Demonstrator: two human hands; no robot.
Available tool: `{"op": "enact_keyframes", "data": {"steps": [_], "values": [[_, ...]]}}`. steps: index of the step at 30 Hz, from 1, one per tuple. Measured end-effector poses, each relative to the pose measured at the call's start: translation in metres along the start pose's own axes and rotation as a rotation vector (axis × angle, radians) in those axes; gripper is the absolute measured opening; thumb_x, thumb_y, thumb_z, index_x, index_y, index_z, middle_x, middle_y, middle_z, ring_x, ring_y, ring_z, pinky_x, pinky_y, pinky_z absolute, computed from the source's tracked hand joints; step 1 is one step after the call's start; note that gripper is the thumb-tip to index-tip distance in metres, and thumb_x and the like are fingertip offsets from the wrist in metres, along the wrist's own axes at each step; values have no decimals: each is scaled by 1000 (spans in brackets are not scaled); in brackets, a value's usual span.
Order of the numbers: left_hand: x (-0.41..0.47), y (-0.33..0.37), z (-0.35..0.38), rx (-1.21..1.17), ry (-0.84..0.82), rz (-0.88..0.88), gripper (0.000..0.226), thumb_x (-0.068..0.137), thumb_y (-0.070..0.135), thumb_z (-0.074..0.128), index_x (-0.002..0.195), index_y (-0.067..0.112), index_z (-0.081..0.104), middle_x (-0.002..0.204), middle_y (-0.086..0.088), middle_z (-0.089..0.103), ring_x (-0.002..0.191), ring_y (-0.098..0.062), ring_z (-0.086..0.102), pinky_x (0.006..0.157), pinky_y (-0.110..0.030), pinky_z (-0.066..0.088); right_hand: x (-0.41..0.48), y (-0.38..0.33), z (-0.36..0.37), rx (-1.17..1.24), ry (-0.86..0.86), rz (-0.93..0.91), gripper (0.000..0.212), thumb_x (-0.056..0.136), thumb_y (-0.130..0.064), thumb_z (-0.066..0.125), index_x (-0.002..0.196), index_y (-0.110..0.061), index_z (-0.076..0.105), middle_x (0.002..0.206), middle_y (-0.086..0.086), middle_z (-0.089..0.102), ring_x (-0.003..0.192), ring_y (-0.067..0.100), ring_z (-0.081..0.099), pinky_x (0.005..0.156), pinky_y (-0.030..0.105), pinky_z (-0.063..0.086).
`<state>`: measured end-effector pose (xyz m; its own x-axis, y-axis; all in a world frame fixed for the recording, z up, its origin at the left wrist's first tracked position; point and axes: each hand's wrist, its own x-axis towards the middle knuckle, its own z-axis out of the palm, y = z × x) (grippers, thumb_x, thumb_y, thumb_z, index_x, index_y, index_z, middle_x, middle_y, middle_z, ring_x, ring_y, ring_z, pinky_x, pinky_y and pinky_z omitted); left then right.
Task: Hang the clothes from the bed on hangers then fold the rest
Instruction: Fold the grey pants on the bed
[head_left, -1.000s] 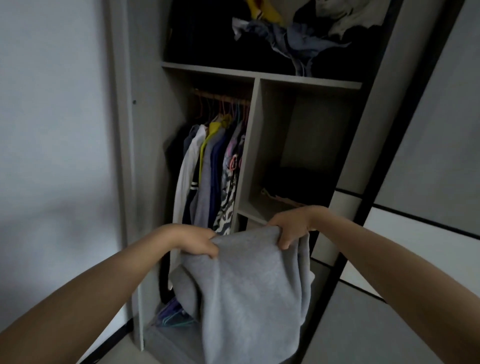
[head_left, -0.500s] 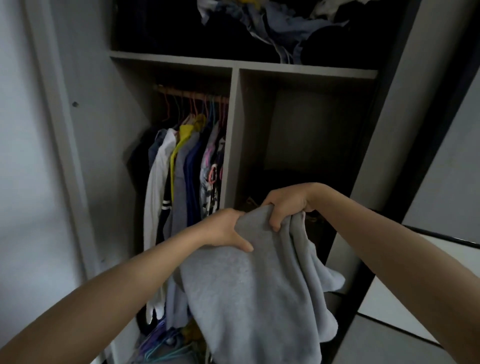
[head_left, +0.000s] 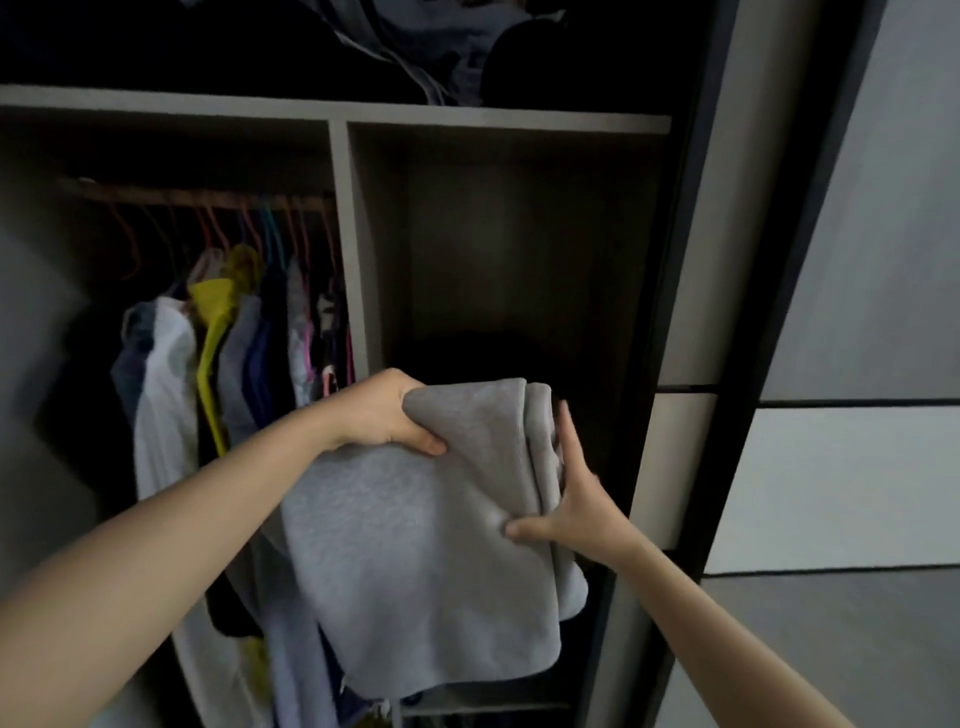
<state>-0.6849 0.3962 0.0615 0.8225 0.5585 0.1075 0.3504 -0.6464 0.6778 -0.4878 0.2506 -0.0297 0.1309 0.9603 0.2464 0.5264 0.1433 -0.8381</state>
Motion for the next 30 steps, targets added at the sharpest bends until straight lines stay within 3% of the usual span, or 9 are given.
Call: {"op": "enact_keyframes", "data": {"steps": [3, 5, 8, 10, 14, 19, 22, 25, 30], "values": [[9, 0, -11, 12, -4, 14, 24, 69, 19, 82, 91, 19, 74, 87, 9, 74, 83, 0, 67, 72, -12, 50, 16, -15, -7, -9, 61, 100, 99, 62, -23, 87, 142, -34, 29, 122, -19, 51, 121, 11, 50, 94, 20, 45], [17, 3, -22, -48, 32, 21, 22, 67, 22, 83, 85, 27, 72, 82, 15, 73, 77, 4, 66, 64, -8, 47, 30, -41, -22, -151, 159, 125, 61, 64, -18, 85, 118, -17, 56, 107, -8, 62, 105, 16, 59, 85, 22, 49], [34, 12, -35, -338, 261, 23, 33, 63, 30, 84, 92, 31, 68, 89, 15, 72, 81, 0, 66, 67, -16, 48, 64, -96, -56, -391, 340, 65, 50, 66, -18, 83, 110, -13, 61, 99, -1, 62, 92, 17, 58, 75, 23, 44], [53, 21, -33, -327, 519, 76, 51, 73, 32, 79, 119, 22, 58, 113, 4, 65, 99, -10, 61, 81, -25, 48, 93, -134, -73, -660, 449, 56, 46, 71, -23, 76, 114, -14, 61, 103, 6, 64, 98, 26, 59, 81, 32, 44], [72, 15, -8, 37, 595, 95, 93, 84, 46, 63, 151, 16, 6, 153, -11, 22, 139, -29, 23, 114, -43, 24, 141, -176, -76, -1189, 662, -33, 27, 82, -21, 56, 109, -20, 58, 103, 11, 65, 107, 33, 53, 97, 44, 29], [57, -37, 12, 565, 655, 169, 105, 86, 39, 62, 145, 15, -22, 157, -16, -11, 144, -31, -7, 111, -33, -3, 144, -119, -47, -1521, 642, -149, 43, 80, -17, 60, 121, -10, 51, 107, 18, 64, 116, 35, 45, 97, 46, 28], [50, -63, 43, 796, 460, 164, 118, 84, 45, 64, 127, 23, -43, 151, -15, -29, 142, -32, -18, 110, -36, -8, 102, -38, -6, -1608, 522, -225, 47, 52, -34, 83, 94, -16, 72, 81, 7, 70, 85, 27, 66, 79, 35, 52], [51, -90, 87, 976, 124, 125, 121, 80, 53, 64, 134, 21, -40, 145, -14, -36, 137, -32, -28, 113, -45, -10, 58, 45, 32, -1552, 131, -39, 43, 66, -37, 76, 106, -22, 69, 106, 4, 68, 107, 25, 61, 97, 42, 44], [56, -114, 132, 876, -95, -4, 101, 85, 47, 61, 150, 19, -11, 157, -11, 3, 144, -33, 5, 116, -49, 9, 56, 81, 35, -1404, -51, 112, 64, 90, -18, 45, 149, -24, 18, 157, 14, 4, 145, 33, -2, 112, 55, 1]]}}
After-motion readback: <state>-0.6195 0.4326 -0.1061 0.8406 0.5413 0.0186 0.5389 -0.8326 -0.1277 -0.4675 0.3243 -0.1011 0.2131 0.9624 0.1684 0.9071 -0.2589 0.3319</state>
